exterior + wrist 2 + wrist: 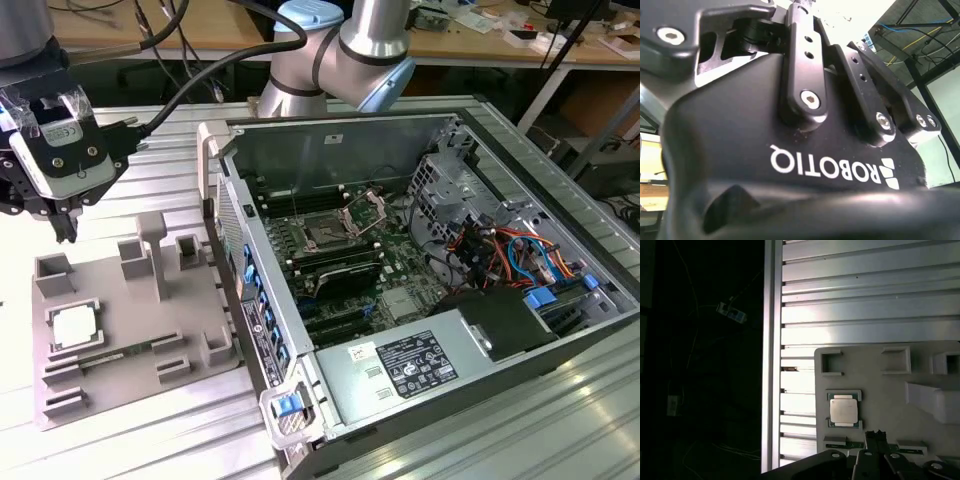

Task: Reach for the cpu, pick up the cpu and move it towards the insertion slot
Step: 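Reach for the cpu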

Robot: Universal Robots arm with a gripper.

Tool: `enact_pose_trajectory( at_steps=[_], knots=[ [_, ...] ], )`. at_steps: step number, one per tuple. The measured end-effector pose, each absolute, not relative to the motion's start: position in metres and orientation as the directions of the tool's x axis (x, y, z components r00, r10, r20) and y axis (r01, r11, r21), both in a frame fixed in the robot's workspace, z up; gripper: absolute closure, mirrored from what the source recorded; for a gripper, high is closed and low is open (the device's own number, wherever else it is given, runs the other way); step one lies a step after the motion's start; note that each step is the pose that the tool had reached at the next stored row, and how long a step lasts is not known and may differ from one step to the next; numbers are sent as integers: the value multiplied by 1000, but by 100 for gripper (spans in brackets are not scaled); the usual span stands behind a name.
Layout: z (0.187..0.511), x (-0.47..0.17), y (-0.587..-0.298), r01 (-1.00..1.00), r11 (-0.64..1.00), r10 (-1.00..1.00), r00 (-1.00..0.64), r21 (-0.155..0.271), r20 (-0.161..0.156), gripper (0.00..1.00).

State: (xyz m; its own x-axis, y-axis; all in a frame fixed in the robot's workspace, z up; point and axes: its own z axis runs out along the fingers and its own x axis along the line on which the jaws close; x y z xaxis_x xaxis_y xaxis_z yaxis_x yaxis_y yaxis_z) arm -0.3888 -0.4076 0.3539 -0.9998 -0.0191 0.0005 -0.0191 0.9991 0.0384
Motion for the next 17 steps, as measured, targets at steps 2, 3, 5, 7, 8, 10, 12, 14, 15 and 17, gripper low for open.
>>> enact_pose_trajectory(
  at_steps=[2,3,5,7,8,10,12,14,15,17],
  knots=[
    [354,-389,-408,-19,999,-19,-1000,39,0,89],
    [354,-390,-408,-19,999,-19,-1000,39,0,89],
    [354,-390,-408,-19,999,-19,-1000,39,0,89],
    [354,-391,-408,-19,999,-19,-1000,39,1,89],
    [354,-391,-408,-19,999,-19,-1000,39,1,89],
    [353,-391,-408,-19,999,-19,-1000,39,0,89],
    [352,-391,-408,-19,999,-19,-1000,39,0,89],
    [352,-392,-408,-19,999,-19,-1000,39,1,89],
    [352,-392,-408,-19,999,-19,-1000,39,0,89],
    [351,-393,-408,-19,999,-19,-1000,39,0,89]
  ],
)
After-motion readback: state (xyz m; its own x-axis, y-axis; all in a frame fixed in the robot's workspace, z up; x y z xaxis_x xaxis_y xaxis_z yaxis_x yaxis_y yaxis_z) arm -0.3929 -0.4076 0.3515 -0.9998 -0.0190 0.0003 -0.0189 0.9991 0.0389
